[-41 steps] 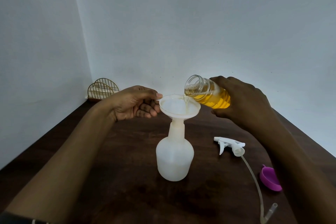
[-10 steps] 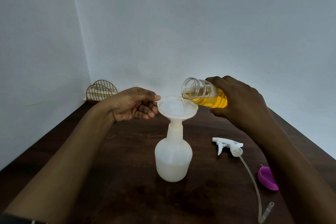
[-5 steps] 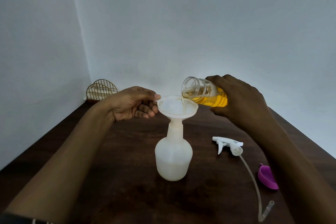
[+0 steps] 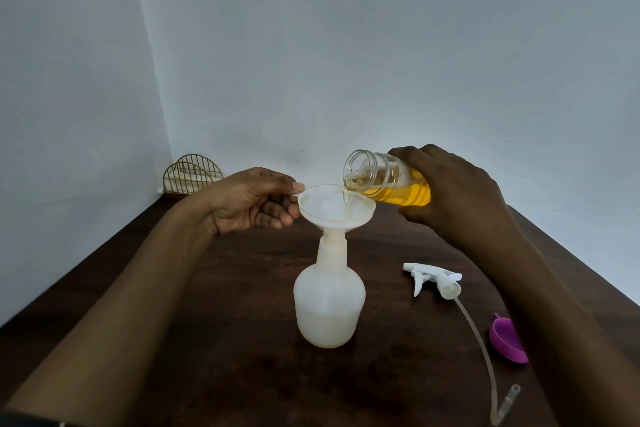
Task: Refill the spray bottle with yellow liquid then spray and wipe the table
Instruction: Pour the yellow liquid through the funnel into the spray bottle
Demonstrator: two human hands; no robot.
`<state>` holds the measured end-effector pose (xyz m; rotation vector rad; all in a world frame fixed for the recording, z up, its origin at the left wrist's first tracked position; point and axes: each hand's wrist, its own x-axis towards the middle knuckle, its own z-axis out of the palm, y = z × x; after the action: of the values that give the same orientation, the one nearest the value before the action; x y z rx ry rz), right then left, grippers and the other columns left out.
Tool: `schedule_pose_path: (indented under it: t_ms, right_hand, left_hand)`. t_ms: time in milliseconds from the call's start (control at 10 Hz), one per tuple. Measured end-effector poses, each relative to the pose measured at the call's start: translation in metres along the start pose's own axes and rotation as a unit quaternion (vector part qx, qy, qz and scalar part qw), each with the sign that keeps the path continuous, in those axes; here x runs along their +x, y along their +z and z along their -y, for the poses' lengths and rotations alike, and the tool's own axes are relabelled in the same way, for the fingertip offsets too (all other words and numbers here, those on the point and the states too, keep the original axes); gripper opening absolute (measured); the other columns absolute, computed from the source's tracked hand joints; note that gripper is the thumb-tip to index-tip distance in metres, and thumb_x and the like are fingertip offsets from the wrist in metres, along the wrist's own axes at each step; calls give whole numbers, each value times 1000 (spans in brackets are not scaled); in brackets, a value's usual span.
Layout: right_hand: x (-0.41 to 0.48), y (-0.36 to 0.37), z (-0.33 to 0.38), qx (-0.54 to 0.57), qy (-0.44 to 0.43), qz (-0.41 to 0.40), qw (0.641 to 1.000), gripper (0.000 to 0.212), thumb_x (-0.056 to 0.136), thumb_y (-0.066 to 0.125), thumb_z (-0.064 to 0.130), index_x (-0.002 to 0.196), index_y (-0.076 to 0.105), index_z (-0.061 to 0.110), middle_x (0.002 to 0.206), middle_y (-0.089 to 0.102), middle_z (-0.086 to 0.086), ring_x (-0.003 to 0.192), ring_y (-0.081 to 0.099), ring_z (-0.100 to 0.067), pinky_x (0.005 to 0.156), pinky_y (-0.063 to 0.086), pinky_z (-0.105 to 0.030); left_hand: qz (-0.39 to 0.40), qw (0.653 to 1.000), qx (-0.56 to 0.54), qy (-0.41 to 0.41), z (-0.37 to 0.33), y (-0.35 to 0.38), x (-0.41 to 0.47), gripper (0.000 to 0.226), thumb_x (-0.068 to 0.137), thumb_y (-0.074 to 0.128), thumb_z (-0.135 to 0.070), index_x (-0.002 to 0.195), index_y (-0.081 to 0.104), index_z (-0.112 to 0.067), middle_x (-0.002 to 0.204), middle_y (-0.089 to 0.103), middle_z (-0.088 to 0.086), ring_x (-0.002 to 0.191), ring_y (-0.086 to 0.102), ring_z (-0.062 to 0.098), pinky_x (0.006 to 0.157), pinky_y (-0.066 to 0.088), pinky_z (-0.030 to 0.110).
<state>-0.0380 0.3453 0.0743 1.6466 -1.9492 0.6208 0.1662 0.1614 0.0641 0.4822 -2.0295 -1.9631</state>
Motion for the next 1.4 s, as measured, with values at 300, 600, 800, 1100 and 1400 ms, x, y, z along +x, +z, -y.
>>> schedule_pose_path:
  t_ms: [300,600,800,1100,1400]
  right_hand:
    - [0,0,1,-2,3,1,1000,59,70,73,22,124,52,32,103,57,5,93,55,-22,64,43,-32]
    - [1,0,0,1,1,1,1000,59,70,73,21,125,52,31,103,57,5,93,55,-22,63,40,-31]
    - [1,0,0,-2,1,2,1000,61,70,74,21,125,52,31,103,57,5,93,55,-21,63,41,-31]
    - [1,-1,0,-3,3,8,1000,62,70,74,21,126,50,33,105,56,6,95,54,-21,65,44,-33]
    - [1,0,1,-2,-2,1,1000,63,68,75,20,125,51,31,103,57,5,93,55,-22,63,37,-30]
  left_hand:
    - [-5,1000,2,-2,-1,0,0,46,38,91,-42,62,70,-9,58,66,8,44,63,11,40,50,18]
    - [2,1000,1,-2,0,0,0,43,40,91,-41,62,71,-9,59,67,7,45,64,10,41,51,17]
    - [2,1000,2,-3,-1,0,0,44,39,91,-42,62,71,-9,59,67,8,45,64,10,41,51,17]
    - [3,1000,1,0,-1,0,0,43,41,90,-41,62,71,-9,59,67,8,45,64,11,41,51,17]
    - [3,1000,8,1,-1,-2,0,43,41,90,-42,63,72,-9,60,67,8,46,64,10,42,51,17]
